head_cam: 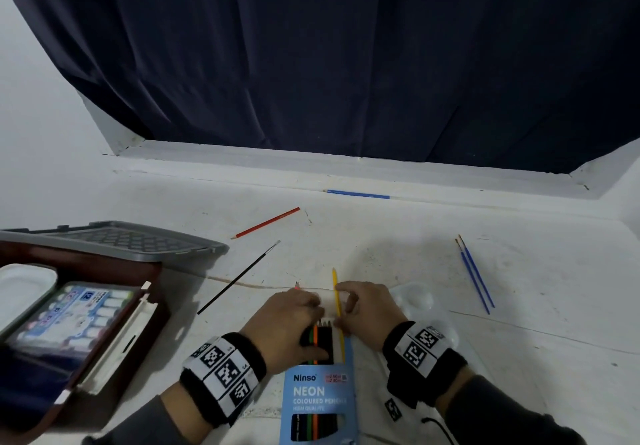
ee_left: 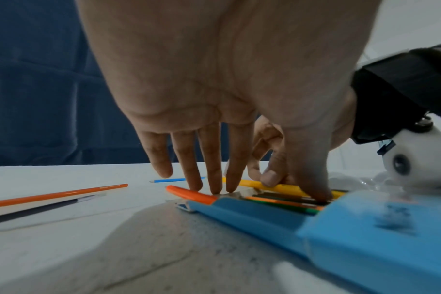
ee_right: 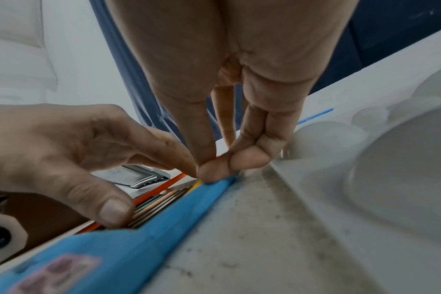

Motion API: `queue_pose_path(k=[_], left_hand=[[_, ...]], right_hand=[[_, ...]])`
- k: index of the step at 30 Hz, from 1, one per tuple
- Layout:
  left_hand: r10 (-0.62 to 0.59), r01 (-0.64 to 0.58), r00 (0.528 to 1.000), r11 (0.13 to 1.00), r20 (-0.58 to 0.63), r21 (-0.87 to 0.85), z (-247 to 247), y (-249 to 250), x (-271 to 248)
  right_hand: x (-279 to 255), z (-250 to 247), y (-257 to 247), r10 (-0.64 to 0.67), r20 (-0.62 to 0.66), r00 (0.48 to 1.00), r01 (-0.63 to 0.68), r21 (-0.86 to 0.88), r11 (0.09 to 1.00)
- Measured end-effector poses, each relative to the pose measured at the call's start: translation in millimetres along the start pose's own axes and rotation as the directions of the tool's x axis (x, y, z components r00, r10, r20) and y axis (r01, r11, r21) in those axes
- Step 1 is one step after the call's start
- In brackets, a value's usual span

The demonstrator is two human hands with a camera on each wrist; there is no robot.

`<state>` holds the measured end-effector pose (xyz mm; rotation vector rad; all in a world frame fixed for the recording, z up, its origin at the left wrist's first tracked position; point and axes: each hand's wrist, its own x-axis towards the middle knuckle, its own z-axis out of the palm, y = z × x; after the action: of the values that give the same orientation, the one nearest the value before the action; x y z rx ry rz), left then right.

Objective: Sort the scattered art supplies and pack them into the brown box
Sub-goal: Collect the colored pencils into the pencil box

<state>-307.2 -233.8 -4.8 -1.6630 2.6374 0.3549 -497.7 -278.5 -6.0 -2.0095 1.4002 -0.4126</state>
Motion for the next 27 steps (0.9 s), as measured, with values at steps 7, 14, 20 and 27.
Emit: queue_pose_path(k=[7,14,20,27], left_hand=[[-0.039,0.039,0.998,0.999,0.058,-0.006,-1,-10,-25],[-0.067,0.067,0.994,0.998,0.083,0.006,-2,-6,-23],[-0.075,0.075,0.992,0.997,0.103,0.01,-4,-6,-21],[-0.075,0.079,0.991,0.997,0.113,-0.024,-7,-9,-18]], right_hand=[[-8,7,-4,-0.061,0.082,0.995,0.085,-0.33,0.94],[-24,7,-12,-0.25,0.268,0.931,0.36,-0.539,0.762],[-37,5,-15,-0.246,0.331,0.911,0.392,-0.51,0.766],[-51,-3,-26,-0.304,0.353,0.885,0.439,-0.411,0.799]])
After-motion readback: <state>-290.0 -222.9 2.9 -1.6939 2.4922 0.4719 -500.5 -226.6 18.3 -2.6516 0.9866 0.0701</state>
